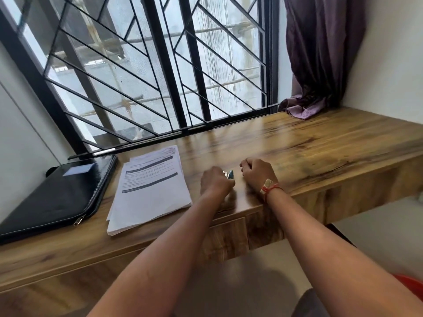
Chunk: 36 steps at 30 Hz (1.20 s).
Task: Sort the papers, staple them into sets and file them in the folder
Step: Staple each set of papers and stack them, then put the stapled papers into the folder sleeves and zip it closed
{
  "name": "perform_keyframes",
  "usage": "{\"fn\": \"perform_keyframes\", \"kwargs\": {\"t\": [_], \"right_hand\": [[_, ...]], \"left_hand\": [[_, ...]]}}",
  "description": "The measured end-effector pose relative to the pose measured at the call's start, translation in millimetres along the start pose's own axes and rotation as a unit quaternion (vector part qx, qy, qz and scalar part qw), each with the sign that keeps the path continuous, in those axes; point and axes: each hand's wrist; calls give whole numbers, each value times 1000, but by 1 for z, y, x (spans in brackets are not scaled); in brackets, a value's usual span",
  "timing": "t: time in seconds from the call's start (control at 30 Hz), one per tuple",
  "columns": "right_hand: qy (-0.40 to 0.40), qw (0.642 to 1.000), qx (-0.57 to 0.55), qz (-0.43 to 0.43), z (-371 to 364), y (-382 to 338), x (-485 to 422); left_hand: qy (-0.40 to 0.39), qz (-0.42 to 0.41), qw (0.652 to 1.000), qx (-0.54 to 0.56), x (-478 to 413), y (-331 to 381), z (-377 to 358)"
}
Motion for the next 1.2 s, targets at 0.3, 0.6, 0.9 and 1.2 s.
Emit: {"fn": "perform_keyframes", "kwargs": {"t": [0.3,0.6,0.9,1.2], "right_hand": [[59,988,103,97,-8,-11,13],[66,947,160,270,-61,-158,52],[-39,905,152,396,-135,-271,104],[-76,884,174,428,-177,-314,130]], "left_hand": [[91,-80,990,65,20,-32,51],[243,-60,968,21,46,-135,180],[367,92,921,-91,109,-286,305],[415,189,885,-93,142,-359,360]]}}
Point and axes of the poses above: each hand's wrist, its own x-axis away from the middle knuckle, its own z-axis out of the back of the hand, y = z × x, and after that the axes turned 11 degrees about x, right-handed
